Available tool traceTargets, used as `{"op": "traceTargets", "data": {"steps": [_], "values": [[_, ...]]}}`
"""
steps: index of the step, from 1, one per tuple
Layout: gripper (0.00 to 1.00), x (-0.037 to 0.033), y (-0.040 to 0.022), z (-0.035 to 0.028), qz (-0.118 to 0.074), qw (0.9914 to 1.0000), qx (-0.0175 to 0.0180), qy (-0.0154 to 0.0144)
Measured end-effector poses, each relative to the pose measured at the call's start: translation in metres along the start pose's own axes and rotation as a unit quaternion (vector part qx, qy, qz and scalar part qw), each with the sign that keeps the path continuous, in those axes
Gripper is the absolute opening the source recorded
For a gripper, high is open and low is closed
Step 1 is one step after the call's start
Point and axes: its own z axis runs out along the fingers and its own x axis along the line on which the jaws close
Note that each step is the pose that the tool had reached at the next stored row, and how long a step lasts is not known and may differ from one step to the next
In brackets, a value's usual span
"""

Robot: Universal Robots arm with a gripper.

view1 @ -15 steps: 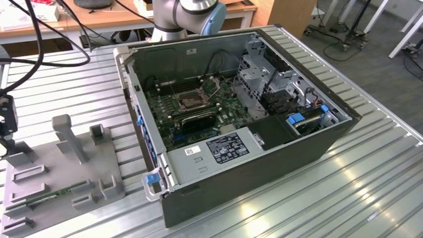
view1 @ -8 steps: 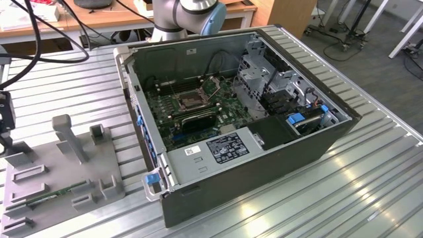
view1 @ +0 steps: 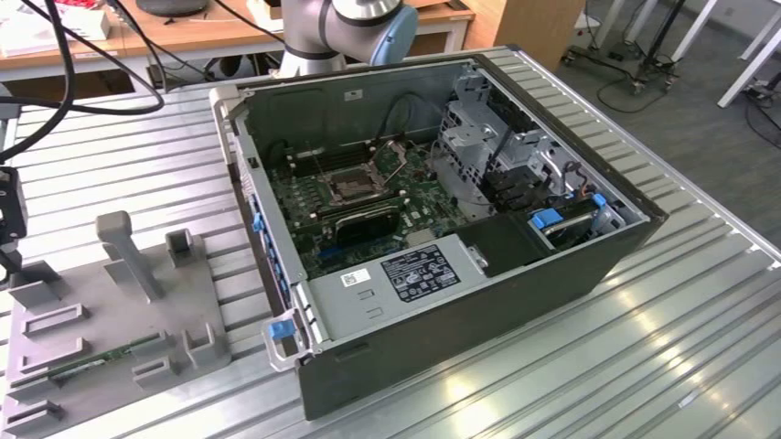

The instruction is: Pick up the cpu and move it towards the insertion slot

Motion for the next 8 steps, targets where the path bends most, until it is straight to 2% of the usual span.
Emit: {"op": "traceTargets", "data": {"steps": [8], "values": [[0.55, 0.0, 0.0001, -0.0047, 0.0, 1.0, 0.0, 0.0]]}}
